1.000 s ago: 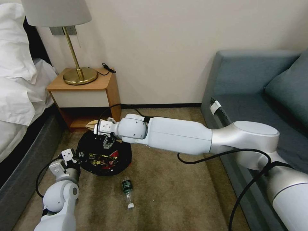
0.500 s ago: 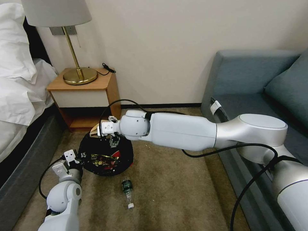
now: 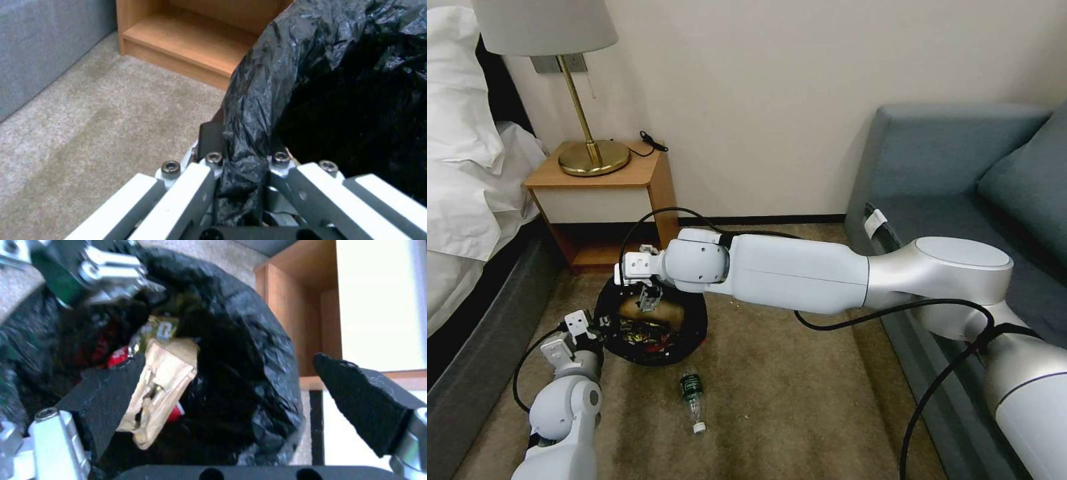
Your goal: Pick up the trash bin, then pick up the garbage on the floor and place it into the trash bin.
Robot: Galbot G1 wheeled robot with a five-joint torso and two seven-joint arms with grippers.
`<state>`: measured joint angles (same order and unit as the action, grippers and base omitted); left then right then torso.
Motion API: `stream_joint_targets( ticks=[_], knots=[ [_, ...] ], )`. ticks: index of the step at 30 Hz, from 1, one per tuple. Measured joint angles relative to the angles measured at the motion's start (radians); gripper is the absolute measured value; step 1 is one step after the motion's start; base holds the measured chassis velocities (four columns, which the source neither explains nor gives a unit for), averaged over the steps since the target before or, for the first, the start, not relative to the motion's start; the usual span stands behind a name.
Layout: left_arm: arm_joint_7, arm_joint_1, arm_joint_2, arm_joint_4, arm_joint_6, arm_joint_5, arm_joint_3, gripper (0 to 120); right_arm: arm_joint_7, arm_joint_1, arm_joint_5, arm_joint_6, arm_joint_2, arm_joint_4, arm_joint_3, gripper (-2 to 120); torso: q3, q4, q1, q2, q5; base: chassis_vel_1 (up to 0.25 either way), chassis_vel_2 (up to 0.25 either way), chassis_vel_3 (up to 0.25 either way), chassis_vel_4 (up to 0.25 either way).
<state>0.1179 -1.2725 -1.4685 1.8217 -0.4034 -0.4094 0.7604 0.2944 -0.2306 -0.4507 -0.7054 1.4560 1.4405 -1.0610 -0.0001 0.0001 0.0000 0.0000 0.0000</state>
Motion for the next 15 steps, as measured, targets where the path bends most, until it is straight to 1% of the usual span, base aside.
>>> stream_joint_targets(
  ticks=[8, 9, 10, 12, 14, 15],
  knots=[
    [0.000, 0.006, 0.005, -0.003, 0.001, 0.004, 0.001, 4, -0.043, -0.003, -0.039, -0.014, -0.036, 0.017, 0.037, 98, 0.000, -0.0002, 0.000, 0.000, 0.0000, 0.000, 0.000, 0.000, 0.000],
    [0.000, 0.008, 0.009, -0.007, 0.006, 0.010, 0.006, 4, -0.058, -0.004, -0.067, -0.023, -0.048, 0.017, 0.055, 98, 0.000, -0.0005, 0.000, 0.000, 0.0000, 0.000, 0.000, 0.000, 0.000],
    [0.000, 0.008, 0.009, -0.007, 0.006, 0.010, 0.006, 4, -0.058, -0.004, -0.067, -0.023, -0.048, 0.017, 0.055, 98, 0.000, -0.0005, 0.000, 0.000, 0.0000, 0.000, 0.000, 0.000, 0.000],
    [0.001, 0.008, 0.023, -0.011, 0.015, 0.018, 0.025, 4, -0.097, 0.001, -0.143, -0.029, -0.063, 0.008, 0.102, 100, 0.000, -0.0002, 0.000, 0.000, 0.0000, 0.000, 0.000, 0.000, 0.000],
    [0.001, 0.008, 0.027, -0.011, 0.017, 0.018, 0.030, 4, -0.106, 0.005, -0.165, -0.029, -0.065, -0.001, 0.117, 100, 0.000, 0.0000, 0.000, 0.000, 0.0000, 0.000, 0.000, 0.000, 0.000],
    [0.005, 0.008, 0.033, -0.009, 0.021, 0.018, 0.040, 4, -0.122, 0.017, -0.195, -0.029, -0.068, -0.027, 0.143, 100, 0.000, 0.0001, 0.000, 0.000, 0.0000, 0.000, 0.000, 0.000, 0.000]
  ],
)
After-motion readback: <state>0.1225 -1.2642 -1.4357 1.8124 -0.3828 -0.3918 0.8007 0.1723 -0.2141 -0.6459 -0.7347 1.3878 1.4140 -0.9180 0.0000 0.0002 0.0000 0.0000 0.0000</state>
